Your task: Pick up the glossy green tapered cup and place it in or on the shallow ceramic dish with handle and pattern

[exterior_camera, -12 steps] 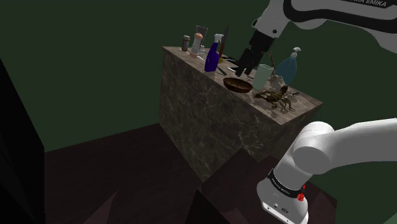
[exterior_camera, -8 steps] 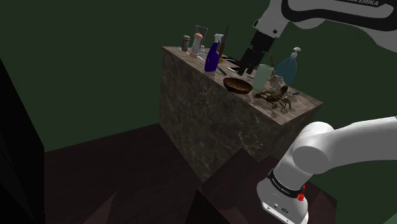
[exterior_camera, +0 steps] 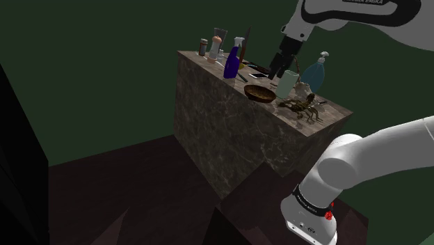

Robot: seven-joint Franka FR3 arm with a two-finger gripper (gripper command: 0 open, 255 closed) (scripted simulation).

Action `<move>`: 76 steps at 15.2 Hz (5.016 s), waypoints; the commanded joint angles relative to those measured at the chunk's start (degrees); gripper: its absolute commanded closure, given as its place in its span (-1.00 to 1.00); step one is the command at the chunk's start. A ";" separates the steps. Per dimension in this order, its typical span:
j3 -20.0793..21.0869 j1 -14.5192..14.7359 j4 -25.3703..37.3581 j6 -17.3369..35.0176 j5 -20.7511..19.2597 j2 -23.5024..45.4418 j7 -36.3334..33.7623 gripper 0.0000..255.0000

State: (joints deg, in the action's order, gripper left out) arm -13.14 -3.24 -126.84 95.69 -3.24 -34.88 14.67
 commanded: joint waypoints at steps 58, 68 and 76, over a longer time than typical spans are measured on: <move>-16.73 -5.42 33.76 -9.82 -3.53 28.34 20.74 1.00; -14.53 -3.56 41.59 -17.37 -2.99 29.02 17.49 1.00; -7.68 1.36 44.17 -22.34 -2.58 27.47 6.05 1.00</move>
State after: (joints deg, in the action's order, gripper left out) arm -21.66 -2.46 -82.91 73.89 -5.87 -7.21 22.19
